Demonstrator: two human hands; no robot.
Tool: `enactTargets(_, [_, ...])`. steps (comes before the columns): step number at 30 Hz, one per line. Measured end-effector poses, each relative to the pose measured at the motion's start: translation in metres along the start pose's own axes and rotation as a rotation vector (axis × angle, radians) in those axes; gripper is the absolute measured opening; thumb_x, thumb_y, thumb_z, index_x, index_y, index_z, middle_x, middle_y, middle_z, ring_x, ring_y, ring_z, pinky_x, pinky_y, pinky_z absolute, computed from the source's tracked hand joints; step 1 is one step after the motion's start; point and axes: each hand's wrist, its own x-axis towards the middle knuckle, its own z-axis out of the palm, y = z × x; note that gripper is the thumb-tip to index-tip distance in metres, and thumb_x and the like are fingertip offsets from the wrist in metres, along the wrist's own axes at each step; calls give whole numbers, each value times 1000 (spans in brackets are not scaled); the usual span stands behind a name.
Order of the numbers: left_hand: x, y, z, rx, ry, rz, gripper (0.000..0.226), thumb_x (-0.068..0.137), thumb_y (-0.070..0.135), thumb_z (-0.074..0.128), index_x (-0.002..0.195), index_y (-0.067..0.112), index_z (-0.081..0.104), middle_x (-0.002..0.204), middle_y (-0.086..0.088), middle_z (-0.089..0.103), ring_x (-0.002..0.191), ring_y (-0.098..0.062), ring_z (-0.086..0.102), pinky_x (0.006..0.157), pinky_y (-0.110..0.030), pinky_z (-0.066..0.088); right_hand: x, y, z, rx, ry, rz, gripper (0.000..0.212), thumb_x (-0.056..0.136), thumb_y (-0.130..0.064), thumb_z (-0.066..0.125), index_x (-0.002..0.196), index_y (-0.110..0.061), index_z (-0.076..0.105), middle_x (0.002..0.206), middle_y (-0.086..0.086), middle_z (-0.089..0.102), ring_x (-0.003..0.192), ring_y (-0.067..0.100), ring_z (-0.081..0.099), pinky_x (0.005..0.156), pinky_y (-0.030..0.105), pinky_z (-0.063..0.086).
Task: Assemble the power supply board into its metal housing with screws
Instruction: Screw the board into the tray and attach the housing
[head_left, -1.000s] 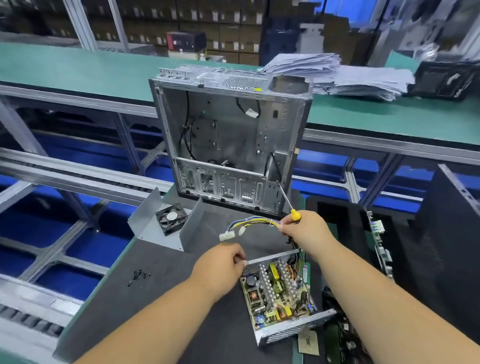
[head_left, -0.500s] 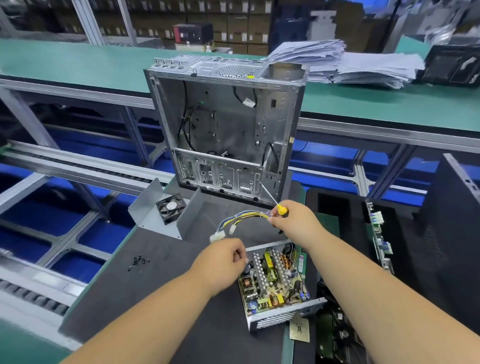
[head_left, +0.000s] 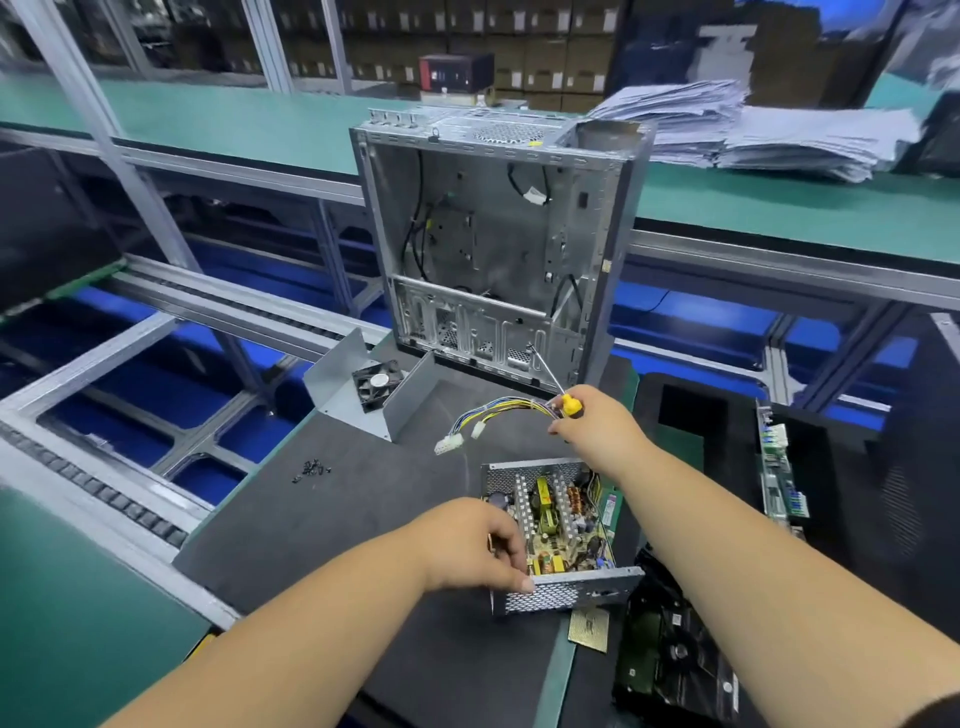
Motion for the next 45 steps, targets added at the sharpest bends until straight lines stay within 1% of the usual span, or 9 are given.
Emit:
enactTargets(7, [-1, 5, 1, 260, 27, 50, 16, 76, 38, 79, 85, 27, 70, 67, 18, 60, 63, 5, 53, 66, -20, 46, -5, 5, -2, 49, 3, -2, 21, 95, -26, 61, 113, -25, 51, 95, 6, 61, 69, 17, 49, 56, 29, 38])
enactTargets(16, [-4, -11, -25, 548, 70, 150, 13, 86, 34, 68, 91, 23, 64, 97, 7, 63, 90, -10, 56, 78, -27, 47, -3, 11, -3, 175, 26, 59, 28, 94, -19, 62, 118, -31, 52, 88, 5, 62, 57, 18, 44, 48, 26, 36])
enactTargets(21, [4, -38, -65, 647, 129, 211, 17, 90, 41, 63, 101, 28, 65, 108, 10, 58, 107, -14, 49, 91, -31, 41, 1, 8, 8, 181, 73, 110, 34, 93, -4, 53, 93, -38, 59, 94, -3, 72, 76, 22, 62, 60, 31, 41])
enactTargets(25, [20, -60, -99, 778, 60, 311, 22, 94, 43, 56, 110, 30, 63, 115, 7, 56, 112, -16, 47, 91, -29, 38, 3, 4, 18, 120, 94, 159, 35, 92, -4, 51, 91, -38, 61, 86, -10, 72, 88, 25, 69, 63, 34, 48])
enactTargets(28, [33, -73, -121, 802, 44, 397, 23, 93, 43, 58, 112, 30, 65, 116, 7, 56, 113, -15, 46, 87, -26, 36, 3, 0, 24, 9, 112, 193, 26, 93, -10, 56, 97, -36, 61, 86, -15, 70, 88, 15, 68, 74, 35, 55])
enactTargets(31, [44, -84, -140, 819, 31, 482, 22, 92, 41, 60, 110, 30, 68, 112, 6, 55, 111, -15, 46, 92, -31, 39, 0, -2, 29, -68, 183, 246, 18, 92, -18, 64, 99, -34, 61, 86, -14, 66, 76, 4, 60, 61, 23, 46])
enactTargets(38, [73, -93, -165, 746, -95, 529, 17, 87, 41, 66, 101, 31, 67, 100, 11, 65, 96, -10, 59, 77, -26, 41, -22, -6, 44, -65, 310, 383, 17, 92, -18, 61, 104, -30, 60, 95, -2, 68, 87, 16, 61, 71, 30, 47])
enactTargets(42, [79, -97, -166, 711, -123, 515, 13, 84, 40, 68, 95, 33, 65, 88, 15, 62, 88, -7, 55, 70, -27, 41, -38, -9, 51, -69, 313, 421, 20, 94, -23, 59, 112, -32, 60, 98, -1, 68, 81, 15, 60, 62, 27, 44])
enactTargets(45, [77, -102, -163, 681, -93, 500, 11, 86, 42, 66, 95, 36, 62, 82, 19, 55, 84, -5, 50, 70, -27, 41, -49, -10, 54, -71, 338, 467, 25, 95, -27, 57, 118, -39, 58, 102, -3, 68, 84, 16, 63, 67, 28, 49])
